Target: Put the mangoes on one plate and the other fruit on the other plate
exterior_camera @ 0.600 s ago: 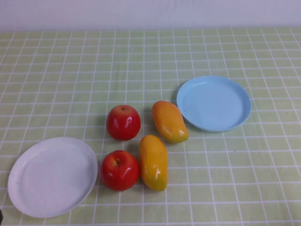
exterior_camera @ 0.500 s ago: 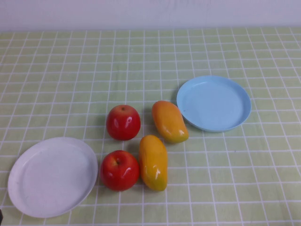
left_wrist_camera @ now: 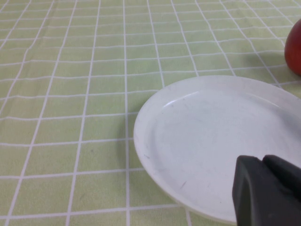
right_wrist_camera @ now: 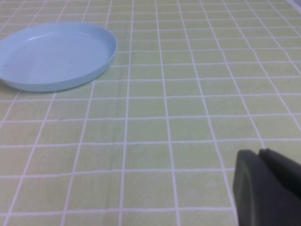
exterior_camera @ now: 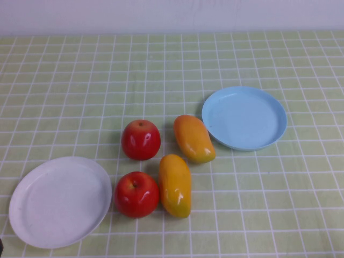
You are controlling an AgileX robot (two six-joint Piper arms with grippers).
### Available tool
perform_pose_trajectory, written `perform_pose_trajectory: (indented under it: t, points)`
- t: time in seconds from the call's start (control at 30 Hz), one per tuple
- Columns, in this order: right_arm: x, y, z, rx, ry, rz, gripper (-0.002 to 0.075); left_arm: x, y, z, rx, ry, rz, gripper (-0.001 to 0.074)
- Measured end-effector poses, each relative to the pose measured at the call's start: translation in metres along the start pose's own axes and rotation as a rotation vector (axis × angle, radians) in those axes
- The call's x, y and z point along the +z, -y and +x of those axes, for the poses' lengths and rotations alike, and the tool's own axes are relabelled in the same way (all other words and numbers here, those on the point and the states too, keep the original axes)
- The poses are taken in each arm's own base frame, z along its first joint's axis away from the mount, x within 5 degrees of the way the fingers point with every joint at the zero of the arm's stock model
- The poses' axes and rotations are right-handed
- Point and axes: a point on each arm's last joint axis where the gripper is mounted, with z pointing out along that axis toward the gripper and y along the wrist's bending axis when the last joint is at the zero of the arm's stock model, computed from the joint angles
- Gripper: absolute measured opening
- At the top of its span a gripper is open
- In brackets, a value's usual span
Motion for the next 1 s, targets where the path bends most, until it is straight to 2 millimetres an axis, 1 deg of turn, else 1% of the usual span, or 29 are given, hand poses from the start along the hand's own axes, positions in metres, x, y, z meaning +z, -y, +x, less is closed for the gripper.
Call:
perform_pose_trajectory:
  t: [0.33, 0.57, 0.87, 0.93, 1.0]
  points:
    - [0.0, 0.0, 0.0, 0.0, 0.0, 0.0, -0.0016, 0.0, 0.0, -0.001, -0.009, 0.006, 0.0, -0.0001]
    - [0.0, 0.0, 0.0, 0.0, 0.0, 0.0, -0.0016, 0.0, 0.001, -0.007, -0.124, 0.077, 0.015, -0.0001]
    - [0.0, 0.0, 0.0, 0.0, 0.0, 0.0, -0.0016, 0.0, 0.001, -0.007, -0.151, 0.079, 0.02, -0.0002]
    - [0.0, 0.0, 0.0, 0.0, 0.0, 0.0, -0.0017, 0.0, 0.002, -0.008, -0.194, 0.088, 0.03, -0.0002]
    - [0.0, 0.0, 0.0, 0.0, 0.0, 0.0, -0.0016, -0.001, 0.003, -0.011, -0.287, 0.118, 0.048, -0.0002]
